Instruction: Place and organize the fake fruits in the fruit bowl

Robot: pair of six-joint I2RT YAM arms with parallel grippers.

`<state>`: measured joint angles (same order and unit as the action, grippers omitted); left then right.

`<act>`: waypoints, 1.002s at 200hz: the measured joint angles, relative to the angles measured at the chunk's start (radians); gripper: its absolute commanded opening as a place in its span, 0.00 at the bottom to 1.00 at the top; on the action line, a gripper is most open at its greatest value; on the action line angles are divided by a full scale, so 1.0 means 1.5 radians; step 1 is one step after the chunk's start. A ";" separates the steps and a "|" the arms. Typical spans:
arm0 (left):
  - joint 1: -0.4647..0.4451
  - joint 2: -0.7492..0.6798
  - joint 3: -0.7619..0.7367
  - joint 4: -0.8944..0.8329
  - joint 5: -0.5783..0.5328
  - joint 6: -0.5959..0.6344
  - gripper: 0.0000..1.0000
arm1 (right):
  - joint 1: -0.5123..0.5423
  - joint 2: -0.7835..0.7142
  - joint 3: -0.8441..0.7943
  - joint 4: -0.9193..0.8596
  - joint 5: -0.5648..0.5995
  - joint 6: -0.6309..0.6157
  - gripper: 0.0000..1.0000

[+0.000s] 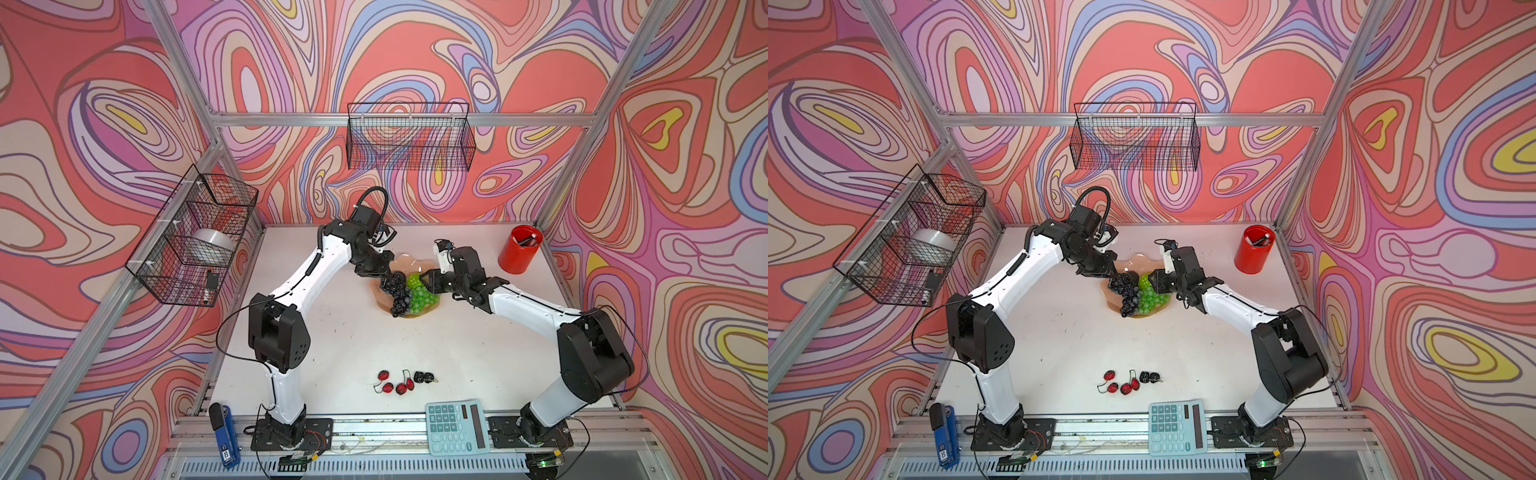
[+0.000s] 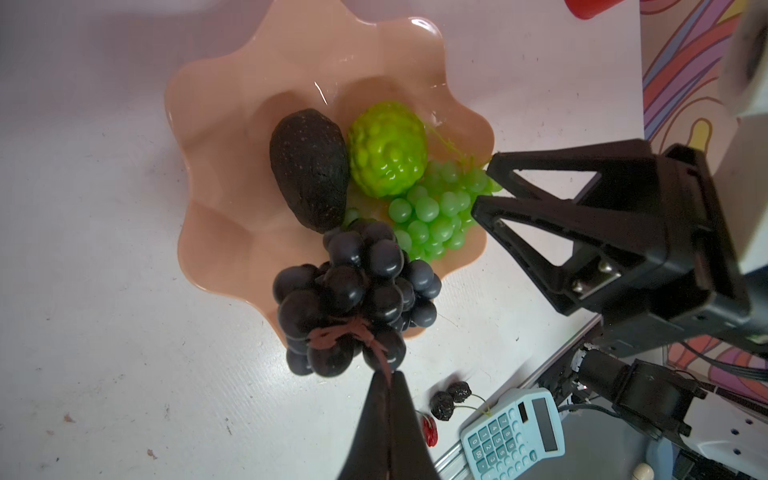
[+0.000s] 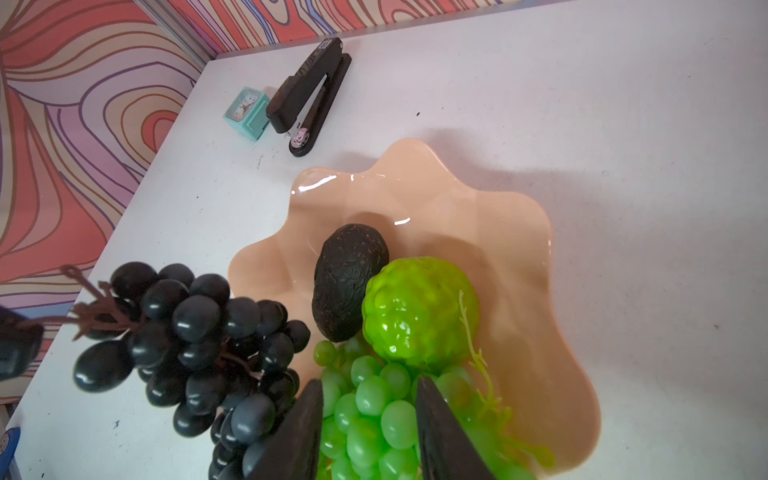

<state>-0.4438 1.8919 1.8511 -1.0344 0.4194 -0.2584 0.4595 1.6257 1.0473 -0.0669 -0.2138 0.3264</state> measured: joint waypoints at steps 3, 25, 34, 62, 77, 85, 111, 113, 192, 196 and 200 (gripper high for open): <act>0.001 0.001 0.000 0.002 -0.001 0.000 0.00 | 0.000 0.000 0.000 -0.001 0.000 0.000 0.40; 0.007 0.005 -0.001 0.015 -0.006 0.000 0.00 | 0.000 0.000 0.000 -0.006 0.000 -0.001 0.40; 0.011 0.007 -0.001 0.019 -0.006 0.000 0.00 | 0.000 0.000 0.001 -0.008 0.000 -0.002 0.40; 0.022 0.019 -0.001 0.019 -0.008 0.004 0.00 | 0.000 0.000 0.001 -0.010 0.000 -0.003 0.40; 0.027 0.027 -0.001 0.019 -0.014 0.010 0.00 | 0.000 0.000 0.002 -0.010 0.000 -0.003 0.40; 0.031 0.030 -0.002 0.019 -0.016 0.013 0.00 | 0.000 0.000 0.002 -0.010 -0.001 -0.003 0.40; 0.039 0.037 -0.007 0.019 -0.018 0.018 0.00 | 0.000 0.000 0.007 -0.011 -0.012 -0.003 0.40; 0.040 0.038 -0.007 0.019 -0.018 0.019 0.00 | 0.000 0.000 0.008 -0.011 -0.013 -0.003 0.39; 0.043 0.131 0.085 -0.005 -0.024 0.043 0.00 | 0.047 0.046 0.045 0.004 -0.063 -0.007 0.39; 0.043 0.136 0.094 -0.006 -0.024 0.043 0.00 | 0.048 0.048 0.045 0.005 -0.064 -0.007 0.39; 0.043 0.142 0.101 -0.007 -0.024 0.043 0.00 | 0.050 0.050 0.045 0.005 -0.066 -0.007 0.39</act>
<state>-0.3786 2.1056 2.0029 -1.0447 0.3840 -0.1932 0.5339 1.7012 1.1149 -0.0601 -0.3126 0.3157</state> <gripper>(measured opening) 0.049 0.388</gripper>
